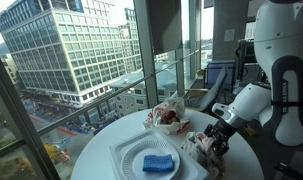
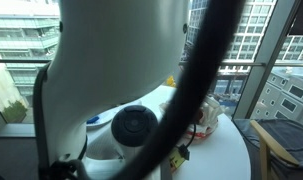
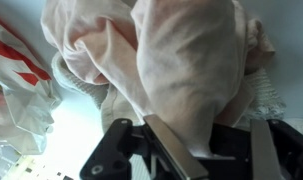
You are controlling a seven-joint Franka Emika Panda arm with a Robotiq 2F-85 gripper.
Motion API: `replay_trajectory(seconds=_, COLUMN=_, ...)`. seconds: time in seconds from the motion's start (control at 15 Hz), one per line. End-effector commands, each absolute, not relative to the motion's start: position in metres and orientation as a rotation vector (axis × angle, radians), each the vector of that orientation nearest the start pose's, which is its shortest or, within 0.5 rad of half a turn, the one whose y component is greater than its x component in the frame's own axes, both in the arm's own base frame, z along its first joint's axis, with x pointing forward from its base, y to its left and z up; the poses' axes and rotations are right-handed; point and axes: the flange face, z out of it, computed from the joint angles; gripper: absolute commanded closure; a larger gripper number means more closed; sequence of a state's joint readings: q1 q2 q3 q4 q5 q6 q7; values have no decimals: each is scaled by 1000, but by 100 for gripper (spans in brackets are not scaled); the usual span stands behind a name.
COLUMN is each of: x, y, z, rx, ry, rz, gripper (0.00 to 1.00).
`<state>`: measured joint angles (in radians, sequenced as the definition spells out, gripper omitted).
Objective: Fold the clothes, then place them into the plastic
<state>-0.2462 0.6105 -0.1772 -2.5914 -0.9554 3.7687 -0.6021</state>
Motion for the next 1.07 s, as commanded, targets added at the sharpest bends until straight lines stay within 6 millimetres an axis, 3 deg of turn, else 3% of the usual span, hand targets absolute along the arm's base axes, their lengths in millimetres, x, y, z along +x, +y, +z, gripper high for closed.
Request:
replay_trajectory(seconds=0.0, x=429, y=-65, z=110, rx=-2559, ry=-1670, rz=-928, gripper=98)
replay_trajectory(seconds=0.2, x=460, y=-59, z=103, rx=-2562, ry=-1664, rz=-941, gripper=99)
replay_trajectory(seconds=0.47, x=482, y=-46, z=64, rx=-2572, ry=-1617, rz=-823, gripper=96)
replay_trajectory(seconds=0.53, x=484, y=-43, z=54, rx=-2579, ry=-1605, rz=-776, gripper=71)
replay_trajectory(seconds=0.6, x=483, y=-41, z=47, rx=-2587, ry=-1589, rz=-731, gripper=68)
replay_trajectory(seconds=0.73, x=482, y=-39, z=43, rx=-2608, ry=-1575, rz=-666, gripper=54)
replay_trajectory(seconds=1.0, x=465, y=-47, z=63, rx=-2658, ry=-1626, rz=-535, gripper=26)
